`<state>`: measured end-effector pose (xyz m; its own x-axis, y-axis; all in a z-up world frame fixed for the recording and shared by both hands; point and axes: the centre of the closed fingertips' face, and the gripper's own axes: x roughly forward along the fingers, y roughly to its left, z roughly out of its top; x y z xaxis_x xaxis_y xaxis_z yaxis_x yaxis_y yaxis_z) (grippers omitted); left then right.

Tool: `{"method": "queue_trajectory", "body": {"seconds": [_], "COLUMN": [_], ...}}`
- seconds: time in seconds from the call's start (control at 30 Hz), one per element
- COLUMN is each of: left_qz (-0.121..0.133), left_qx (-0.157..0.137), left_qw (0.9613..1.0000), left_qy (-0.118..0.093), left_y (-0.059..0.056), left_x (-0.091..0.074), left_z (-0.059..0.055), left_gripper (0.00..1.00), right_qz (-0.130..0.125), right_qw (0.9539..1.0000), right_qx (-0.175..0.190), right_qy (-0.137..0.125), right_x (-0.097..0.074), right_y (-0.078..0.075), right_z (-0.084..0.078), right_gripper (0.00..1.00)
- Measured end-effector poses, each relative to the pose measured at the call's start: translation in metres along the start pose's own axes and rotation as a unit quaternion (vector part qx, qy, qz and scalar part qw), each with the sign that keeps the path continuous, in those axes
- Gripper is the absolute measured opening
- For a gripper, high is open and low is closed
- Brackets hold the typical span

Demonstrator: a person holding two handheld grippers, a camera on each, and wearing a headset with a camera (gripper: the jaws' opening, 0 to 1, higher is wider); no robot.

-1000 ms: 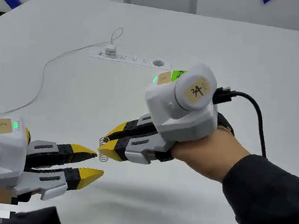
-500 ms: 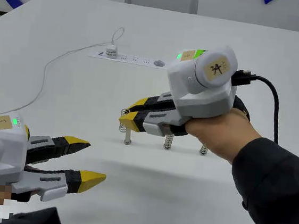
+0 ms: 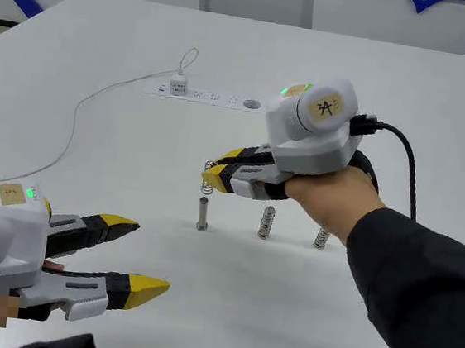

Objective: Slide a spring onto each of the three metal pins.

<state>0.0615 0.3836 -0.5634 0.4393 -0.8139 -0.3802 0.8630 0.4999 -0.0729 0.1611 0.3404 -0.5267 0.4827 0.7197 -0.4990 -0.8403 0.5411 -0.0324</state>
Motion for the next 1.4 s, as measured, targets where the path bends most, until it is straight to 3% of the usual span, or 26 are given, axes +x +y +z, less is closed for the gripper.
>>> {"method": "queue_trajectory", "body": {"seconds": [0.63,1.4], "left_qz": [-0.002,0.0], "left_qx": [-0.003,-0.005], "left_qw": [1.0,1.0], "left_qy": [0.001,0.003], "left_y": [0.0,0.001], "left_x": [0.0,0.0], "left_z": [-0.002,-0.003], "left_gripper": [0.57,0.56], "right_qz": [0.004,-0.009], "right_qw": [0.9997,0.9976], "right_qx": [0.013,0.026], "right_qy": [0.019,0.064], "right_x": [0.015,0.036], "right_y": [-0.001,0.001], "right_z": [-0.019,-0.056], "right_gripper": [0.12,0.12]}}
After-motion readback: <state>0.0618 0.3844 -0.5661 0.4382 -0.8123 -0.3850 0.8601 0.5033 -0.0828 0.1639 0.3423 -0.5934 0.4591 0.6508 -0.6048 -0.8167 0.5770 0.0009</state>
